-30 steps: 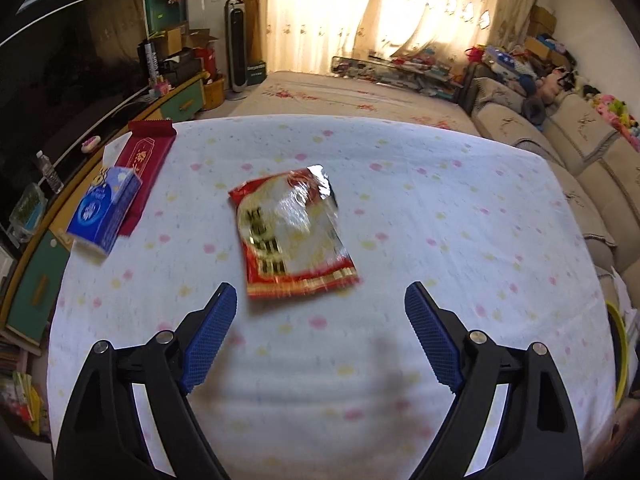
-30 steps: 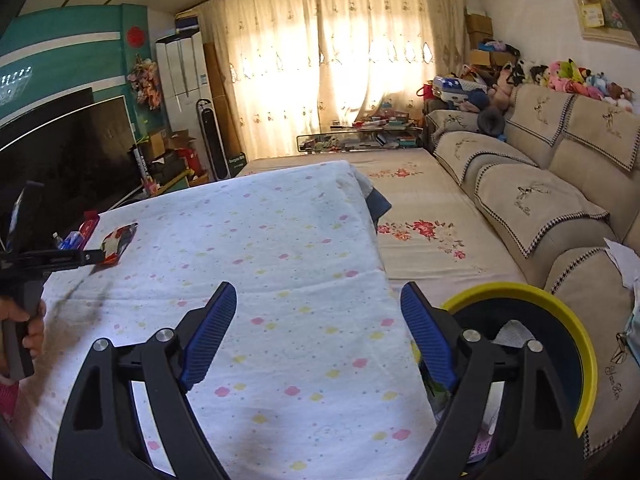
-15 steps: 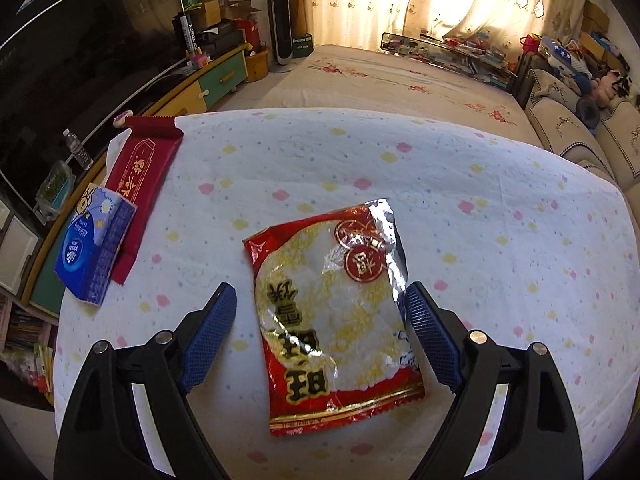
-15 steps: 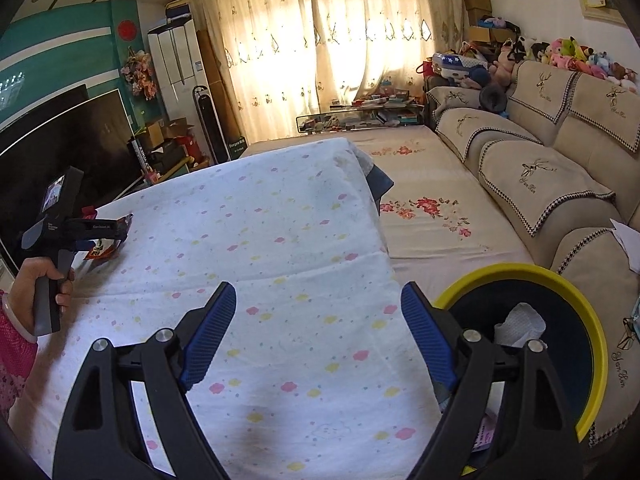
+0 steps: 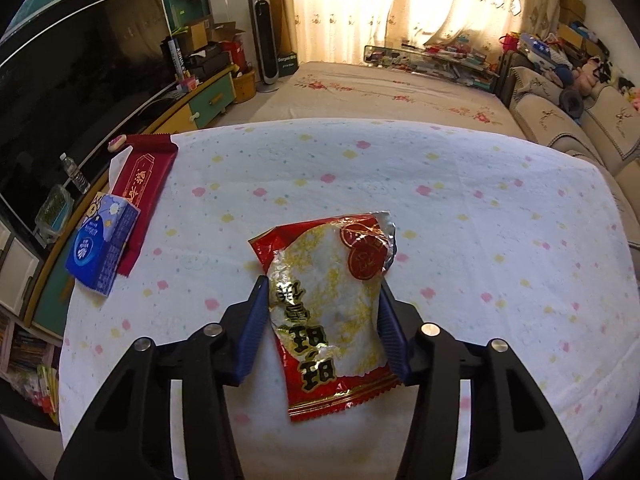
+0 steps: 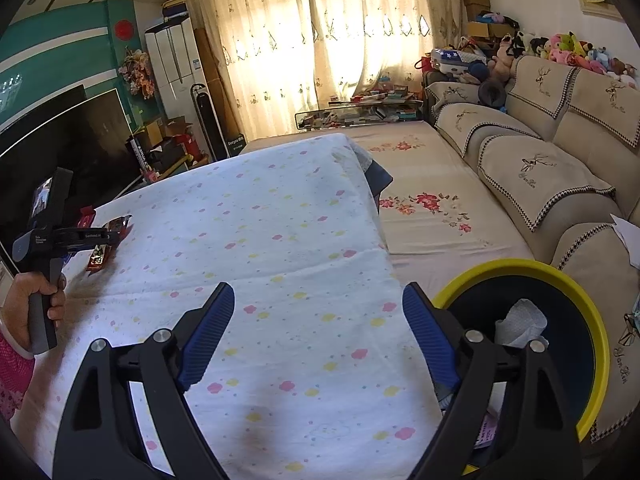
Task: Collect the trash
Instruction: 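Carry the snack bag over the bin and open the left tool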
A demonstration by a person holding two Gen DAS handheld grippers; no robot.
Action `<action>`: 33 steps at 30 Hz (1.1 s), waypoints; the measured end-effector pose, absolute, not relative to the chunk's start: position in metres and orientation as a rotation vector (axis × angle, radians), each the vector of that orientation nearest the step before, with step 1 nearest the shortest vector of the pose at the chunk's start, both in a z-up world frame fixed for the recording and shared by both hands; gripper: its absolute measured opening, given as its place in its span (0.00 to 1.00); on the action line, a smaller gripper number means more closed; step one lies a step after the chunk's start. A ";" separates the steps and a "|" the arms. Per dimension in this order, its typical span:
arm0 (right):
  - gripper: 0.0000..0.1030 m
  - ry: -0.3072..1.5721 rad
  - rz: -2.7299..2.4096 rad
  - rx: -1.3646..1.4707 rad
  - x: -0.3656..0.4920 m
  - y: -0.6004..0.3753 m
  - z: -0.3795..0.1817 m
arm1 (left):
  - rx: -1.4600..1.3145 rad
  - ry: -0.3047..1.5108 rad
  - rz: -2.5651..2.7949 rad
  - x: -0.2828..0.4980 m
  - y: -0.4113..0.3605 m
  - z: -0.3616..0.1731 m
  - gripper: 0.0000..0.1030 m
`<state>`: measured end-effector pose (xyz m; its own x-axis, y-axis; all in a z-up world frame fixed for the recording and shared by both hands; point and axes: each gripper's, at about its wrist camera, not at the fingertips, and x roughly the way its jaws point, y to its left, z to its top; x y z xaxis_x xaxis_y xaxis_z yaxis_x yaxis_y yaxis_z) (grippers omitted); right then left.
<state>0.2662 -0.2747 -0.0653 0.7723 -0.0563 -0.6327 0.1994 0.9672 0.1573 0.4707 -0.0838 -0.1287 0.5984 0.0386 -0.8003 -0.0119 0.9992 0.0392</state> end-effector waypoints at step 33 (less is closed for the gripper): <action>0.84 0.515 -0.517 0.385 0.104 -0.421 -0.062 | 0.333 0.773 -0.736 0.266 -0.422 -0.030 0.46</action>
